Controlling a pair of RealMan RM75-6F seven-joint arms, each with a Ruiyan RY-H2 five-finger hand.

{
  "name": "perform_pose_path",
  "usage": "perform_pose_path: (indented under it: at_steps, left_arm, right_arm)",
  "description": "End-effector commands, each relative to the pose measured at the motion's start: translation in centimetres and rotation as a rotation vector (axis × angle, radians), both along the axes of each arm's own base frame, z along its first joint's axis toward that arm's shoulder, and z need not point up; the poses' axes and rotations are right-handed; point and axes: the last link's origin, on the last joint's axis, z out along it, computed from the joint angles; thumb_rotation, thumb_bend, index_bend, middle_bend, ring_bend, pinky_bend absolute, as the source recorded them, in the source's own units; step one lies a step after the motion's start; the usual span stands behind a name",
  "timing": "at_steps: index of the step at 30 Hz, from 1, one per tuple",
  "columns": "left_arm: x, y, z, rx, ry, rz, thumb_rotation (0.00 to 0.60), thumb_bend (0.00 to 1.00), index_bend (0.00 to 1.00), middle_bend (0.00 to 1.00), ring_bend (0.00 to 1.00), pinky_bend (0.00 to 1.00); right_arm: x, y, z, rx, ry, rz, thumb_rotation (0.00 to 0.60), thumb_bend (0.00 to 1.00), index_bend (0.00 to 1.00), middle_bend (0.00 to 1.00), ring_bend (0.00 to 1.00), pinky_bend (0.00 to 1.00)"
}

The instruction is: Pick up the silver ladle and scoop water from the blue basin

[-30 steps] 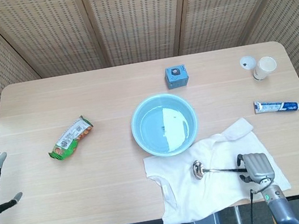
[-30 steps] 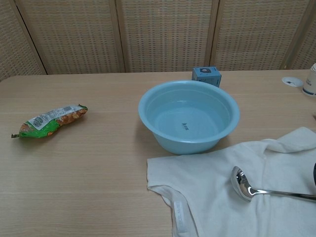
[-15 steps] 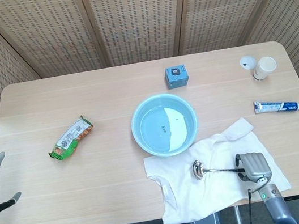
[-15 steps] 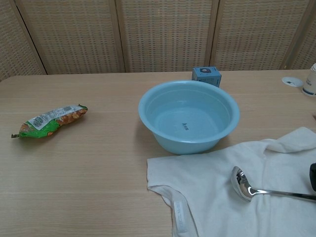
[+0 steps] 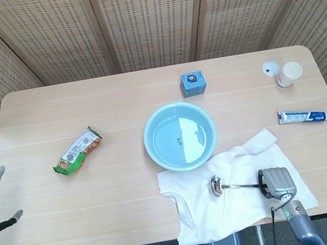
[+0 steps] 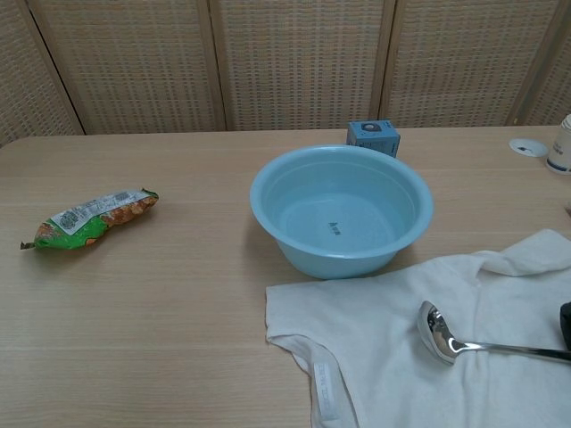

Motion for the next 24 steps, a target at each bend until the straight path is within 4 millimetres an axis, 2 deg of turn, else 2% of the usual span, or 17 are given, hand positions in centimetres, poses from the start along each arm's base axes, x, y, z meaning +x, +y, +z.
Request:
perform_pose_path:
  at_steps: [1, 8, 12, 24]
  left_arm:
    - [0.0, 0.0, 0.0, 0.001, -0.001, 0.000, 0.600, 0.00, 0.00, 0.00, 0.00, 0.00]
    - [0.0, 0.0, 0.2, 0.003, -0.007, 0.001, 0.600, 0.00, 0.00, 0.00, 0.00, 0.00]
    - [0.0, 0.0, 0.2, 0.004, -0.010, 0.000, 0.600, 0.00, 0.00, 0.00, 0.00, 0.00]
    - [0.1, -0.1, 0.3, 0.005, -0.013, -0.003, 0.600, 0.00, 0.00, 0.00, 0.00, 0.00]
  right_arm:
    - [-0.1, -0.1, 0.0, -0.001, 0.003, -0.001, 0.600, 0.54, 0.55, 0.99, 1.00, 1.00]
    - [0.1, -0.3, 0.5, -0.023, -0.025, -0.015, 0.600, 0.71, 0.67, 1.00, 1.00, 1.00]
    - [0.6, -0.4, 1.4, -0.047, -0.052, 0.004, 0.600, 0.79, 0.70, 1.00, 1.00, 1.00]
    - [2.4, -0.3, 4.7, -0.078, -0.140, 0.038, 0.600, 0.81, 0.70, 1.00, 1.00, 1.00]
